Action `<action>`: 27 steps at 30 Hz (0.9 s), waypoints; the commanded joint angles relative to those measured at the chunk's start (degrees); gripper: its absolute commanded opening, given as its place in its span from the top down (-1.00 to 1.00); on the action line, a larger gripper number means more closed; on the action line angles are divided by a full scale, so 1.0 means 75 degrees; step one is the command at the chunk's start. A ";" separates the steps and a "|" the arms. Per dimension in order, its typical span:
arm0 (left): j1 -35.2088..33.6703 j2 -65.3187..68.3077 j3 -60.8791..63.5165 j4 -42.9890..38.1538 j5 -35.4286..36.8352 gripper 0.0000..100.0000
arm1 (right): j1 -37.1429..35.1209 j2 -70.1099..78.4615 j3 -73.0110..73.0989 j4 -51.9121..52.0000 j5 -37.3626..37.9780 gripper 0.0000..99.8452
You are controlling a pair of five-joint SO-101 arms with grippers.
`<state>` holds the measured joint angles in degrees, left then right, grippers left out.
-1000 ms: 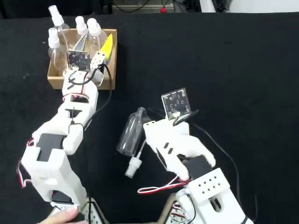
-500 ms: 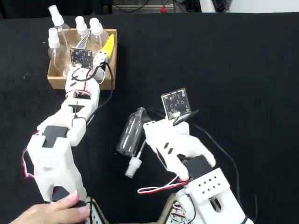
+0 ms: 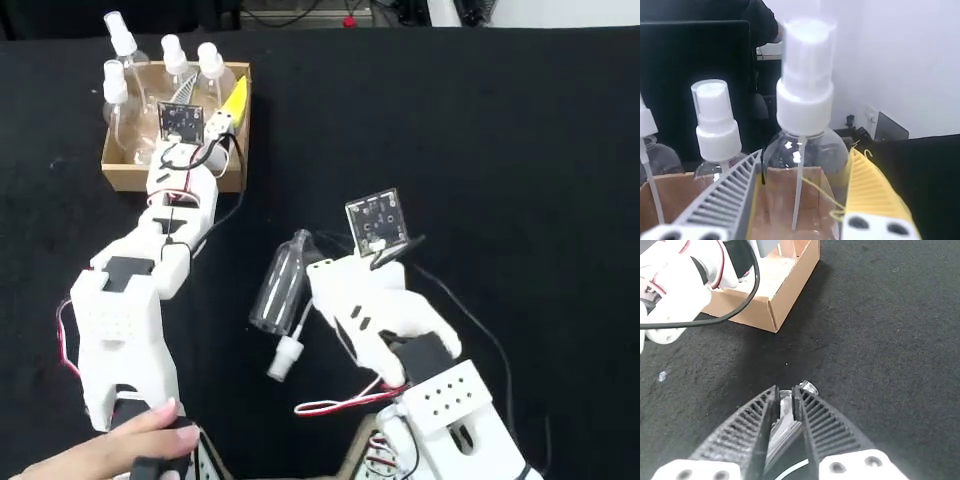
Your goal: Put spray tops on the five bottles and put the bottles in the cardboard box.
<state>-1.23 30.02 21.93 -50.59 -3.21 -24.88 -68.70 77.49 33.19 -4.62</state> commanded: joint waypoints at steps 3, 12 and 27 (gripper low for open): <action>-0.0041 -0.0082 -0.0463 -0.0164 0.0000 0.63 | 0.0152 -0.0006 -0.0029 -0.0164 0.0000 0.90; -0.0240 -0.0082 -0.1061 0.0903 0.0305 0.63 | 0.0152 -0.0006 -0.0029 -0.0152 0.0000 0.90; -0.0240 -0.0070 -0.1272 0.1207 0.0586 0.63 | 0.0152 -0.0006 -0.0029 -0.0152 0.0000 0.89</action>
<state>-2.37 30.02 15.60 -41.98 0.66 -24.88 -68.70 77.49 33.19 -4.62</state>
